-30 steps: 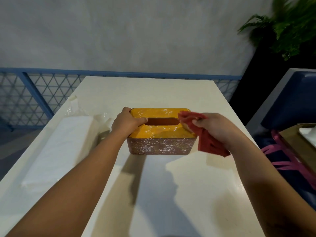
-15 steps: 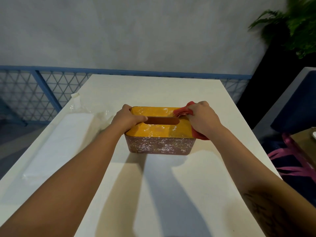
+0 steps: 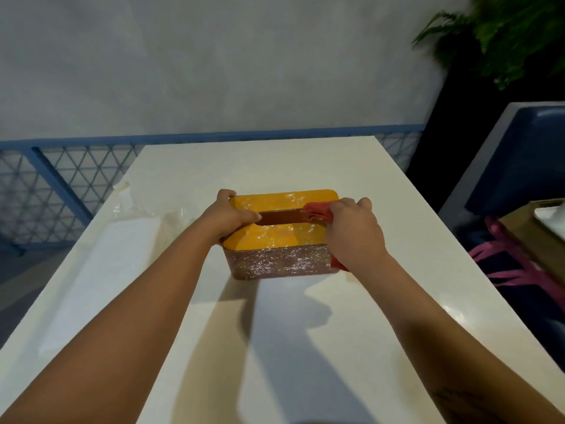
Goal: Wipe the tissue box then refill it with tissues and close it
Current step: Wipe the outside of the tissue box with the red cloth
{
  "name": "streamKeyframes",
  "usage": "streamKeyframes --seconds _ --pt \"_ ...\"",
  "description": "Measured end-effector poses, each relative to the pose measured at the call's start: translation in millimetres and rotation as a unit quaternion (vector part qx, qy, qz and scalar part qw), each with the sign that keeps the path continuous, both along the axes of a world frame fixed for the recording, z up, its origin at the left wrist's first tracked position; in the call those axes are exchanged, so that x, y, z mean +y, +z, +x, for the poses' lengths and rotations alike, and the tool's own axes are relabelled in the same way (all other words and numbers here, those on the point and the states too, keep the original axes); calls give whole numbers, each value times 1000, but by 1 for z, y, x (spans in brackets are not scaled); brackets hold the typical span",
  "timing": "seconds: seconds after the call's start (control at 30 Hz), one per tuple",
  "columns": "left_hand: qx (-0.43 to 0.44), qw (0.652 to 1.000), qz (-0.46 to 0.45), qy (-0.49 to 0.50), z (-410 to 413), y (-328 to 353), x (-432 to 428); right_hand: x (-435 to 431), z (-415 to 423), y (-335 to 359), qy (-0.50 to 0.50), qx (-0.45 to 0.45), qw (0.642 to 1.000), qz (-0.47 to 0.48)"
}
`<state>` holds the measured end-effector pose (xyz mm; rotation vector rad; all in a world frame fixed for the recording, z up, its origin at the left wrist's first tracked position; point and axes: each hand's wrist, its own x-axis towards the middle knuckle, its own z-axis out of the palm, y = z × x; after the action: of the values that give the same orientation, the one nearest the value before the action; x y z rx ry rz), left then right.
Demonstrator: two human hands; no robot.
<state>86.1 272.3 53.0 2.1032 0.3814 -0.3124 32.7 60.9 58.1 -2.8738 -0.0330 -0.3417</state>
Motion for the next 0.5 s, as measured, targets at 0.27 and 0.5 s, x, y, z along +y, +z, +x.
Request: streamKeyframes --seconds 0.27,0.5 --pt "14 999 -29 -38 5 -2 6 27 -18 -7 -112 -25 990 87" --pt "-2 998 -31 -61 8 -7 11 72 -33 -12 -121 -30 991 58"
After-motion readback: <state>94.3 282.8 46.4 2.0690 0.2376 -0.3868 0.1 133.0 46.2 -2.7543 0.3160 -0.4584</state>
